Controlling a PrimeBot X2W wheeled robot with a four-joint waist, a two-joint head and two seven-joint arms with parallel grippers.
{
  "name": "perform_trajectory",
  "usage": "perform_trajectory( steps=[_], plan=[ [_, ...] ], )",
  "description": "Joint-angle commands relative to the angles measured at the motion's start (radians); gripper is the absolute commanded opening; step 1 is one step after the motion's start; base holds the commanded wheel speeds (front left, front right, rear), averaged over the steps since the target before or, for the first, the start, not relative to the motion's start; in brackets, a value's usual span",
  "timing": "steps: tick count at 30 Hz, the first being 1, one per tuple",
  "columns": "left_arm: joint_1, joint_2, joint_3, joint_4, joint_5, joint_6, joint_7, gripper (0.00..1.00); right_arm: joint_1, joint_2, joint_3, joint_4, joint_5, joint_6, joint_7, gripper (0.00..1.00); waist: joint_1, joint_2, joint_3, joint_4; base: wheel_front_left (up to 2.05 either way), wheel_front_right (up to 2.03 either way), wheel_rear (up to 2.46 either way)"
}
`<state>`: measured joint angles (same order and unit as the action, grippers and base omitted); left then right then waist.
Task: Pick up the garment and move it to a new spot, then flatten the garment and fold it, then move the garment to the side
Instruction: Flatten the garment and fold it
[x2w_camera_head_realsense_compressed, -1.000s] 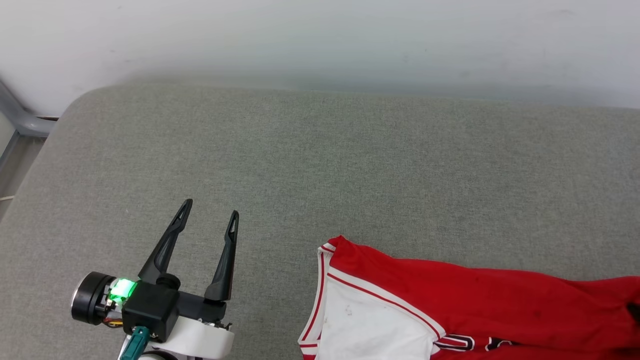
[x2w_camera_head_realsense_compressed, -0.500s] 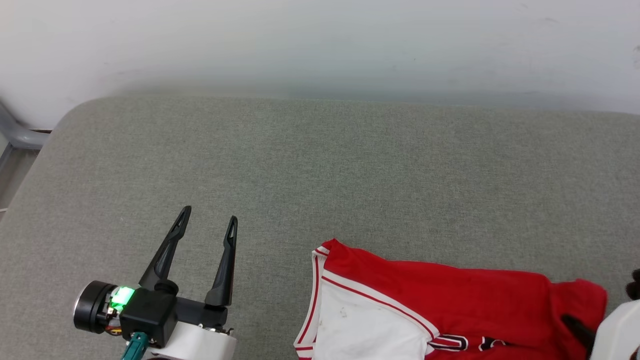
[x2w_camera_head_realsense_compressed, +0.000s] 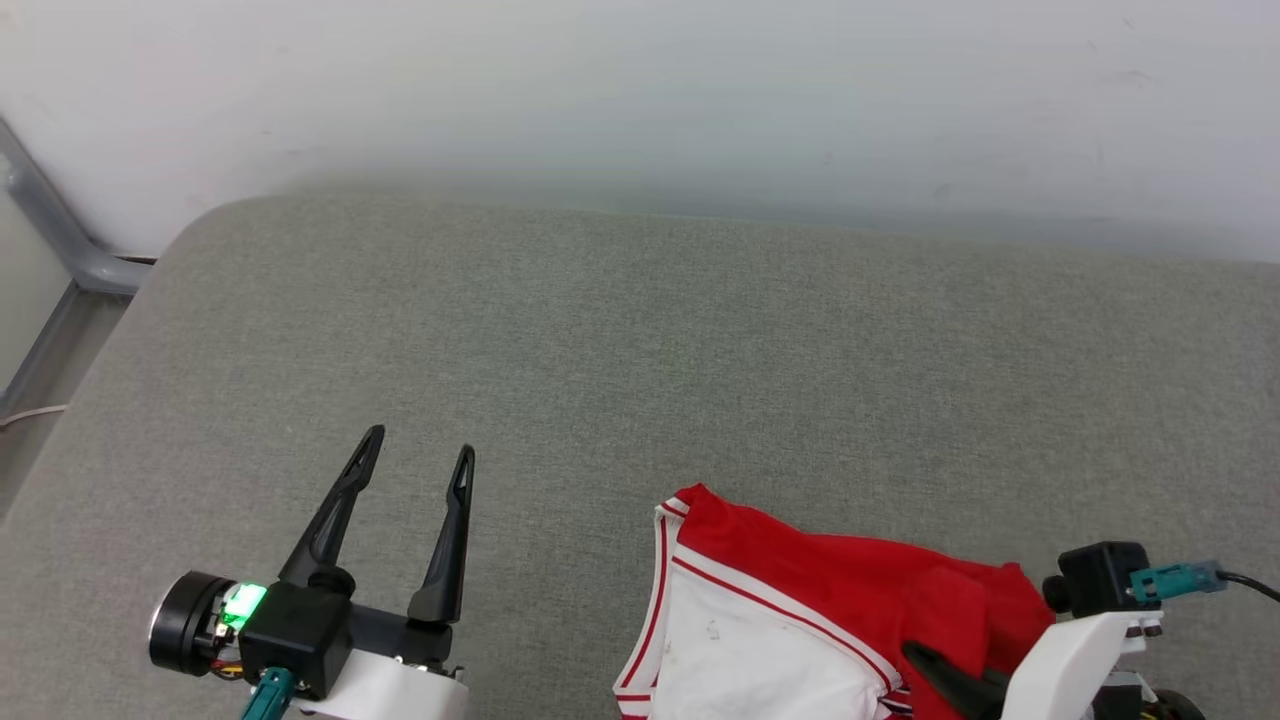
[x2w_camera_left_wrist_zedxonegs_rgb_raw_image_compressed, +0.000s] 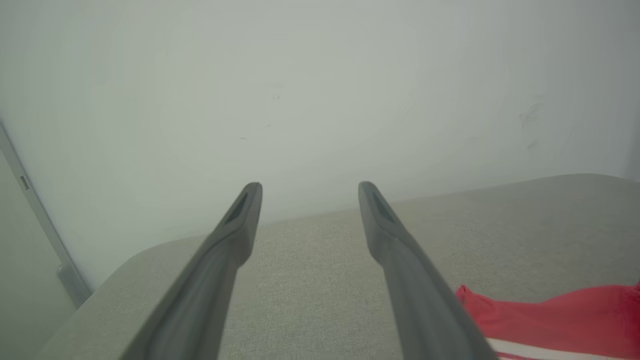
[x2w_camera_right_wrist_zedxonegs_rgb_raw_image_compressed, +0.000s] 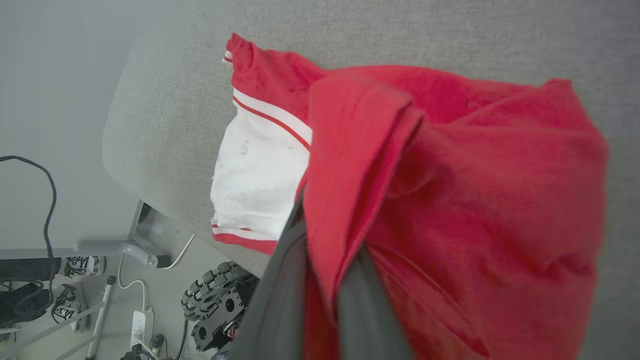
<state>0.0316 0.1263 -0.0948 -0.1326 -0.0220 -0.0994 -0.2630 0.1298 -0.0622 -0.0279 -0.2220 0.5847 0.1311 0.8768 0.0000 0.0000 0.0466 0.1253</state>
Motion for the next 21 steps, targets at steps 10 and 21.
perform_trajectory(
  steps=[10,21],
  plan=[
    [0.011,0.005,0.023,-0.001,-0.001,-0.014,-0.002,1.00,-0.089,0.013,0.181,0.159,0.203,-0.001,-0.214,0.00,0.0000,0.0000,-0.014,0.041,0.00,0.00,0.00],
    [-0.008,-0.003,0.021,-0.006,-0.001,-0.021,-0.002,1.00,-0.254,0.012,0.326,0.438,0.233,-0.001,-0.429,0.00,0.0000,0.0000,-0.002,0.083,0.00,0.00,0.00]
  ],
)
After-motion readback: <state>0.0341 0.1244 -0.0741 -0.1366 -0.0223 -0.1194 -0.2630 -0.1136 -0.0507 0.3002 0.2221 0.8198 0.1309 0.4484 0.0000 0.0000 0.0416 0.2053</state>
